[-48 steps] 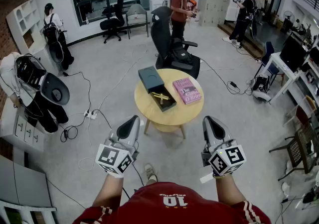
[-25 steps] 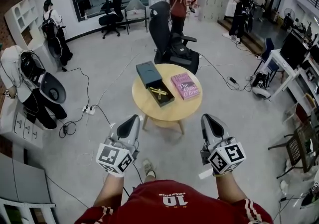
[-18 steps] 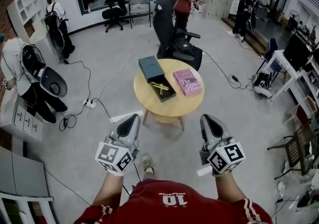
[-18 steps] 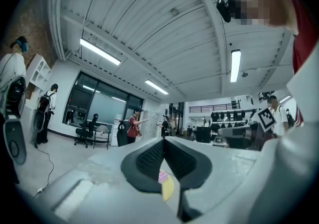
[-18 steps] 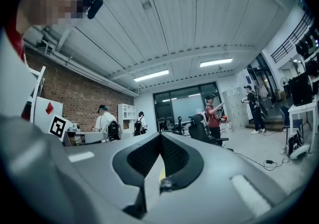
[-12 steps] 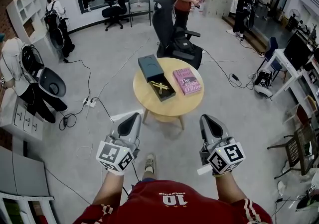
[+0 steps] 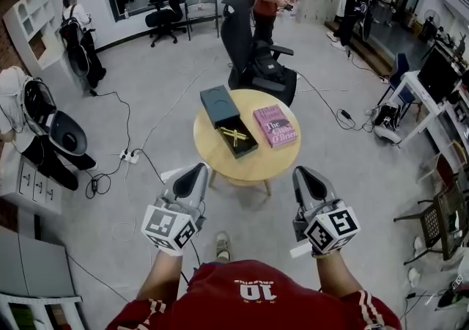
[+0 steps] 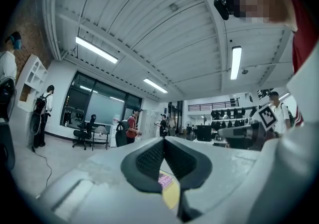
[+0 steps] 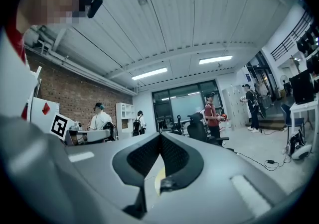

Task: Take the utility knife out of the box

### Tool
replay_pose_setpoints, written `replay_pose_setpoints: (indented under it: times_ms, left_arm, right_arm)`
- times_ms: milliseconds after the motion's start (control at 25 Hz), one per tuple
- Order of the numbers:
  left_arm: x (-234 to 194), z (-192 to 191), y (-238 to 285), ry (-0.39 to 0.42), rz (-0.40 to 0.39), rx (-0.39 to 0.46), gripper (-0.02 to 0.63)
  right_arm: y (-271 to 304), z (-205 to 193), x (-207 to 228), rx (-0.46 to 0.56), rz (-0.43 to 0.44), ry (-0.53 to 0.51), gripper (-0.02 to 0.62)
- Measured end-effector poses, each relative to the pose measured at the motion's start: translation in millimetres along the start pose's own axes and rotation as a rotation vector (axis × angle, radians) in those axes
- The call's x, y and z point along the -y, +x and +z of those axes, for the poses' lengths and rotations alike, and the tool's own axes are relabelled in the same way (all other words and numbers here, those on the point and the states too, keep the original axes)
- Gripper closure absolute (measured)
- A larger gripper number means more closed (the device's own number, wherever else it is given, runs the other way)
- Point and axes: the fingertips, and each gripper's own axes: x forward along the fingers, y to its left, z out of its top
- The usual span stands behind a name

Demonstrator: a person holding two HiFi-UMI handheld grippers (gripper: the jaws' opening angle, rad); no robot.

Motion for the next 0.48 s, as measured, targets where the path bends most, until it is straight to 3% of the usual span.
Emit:
replay_pose_setpoints:
  times_ms: [480]
  left_arm:
    - [-81.1,14.9,58.6,0.018,-0.061,0.002,0.603]
  right_arm:
    - [110.0,17.0,-1.9,0.024,-0.007,-0.008,0.595]
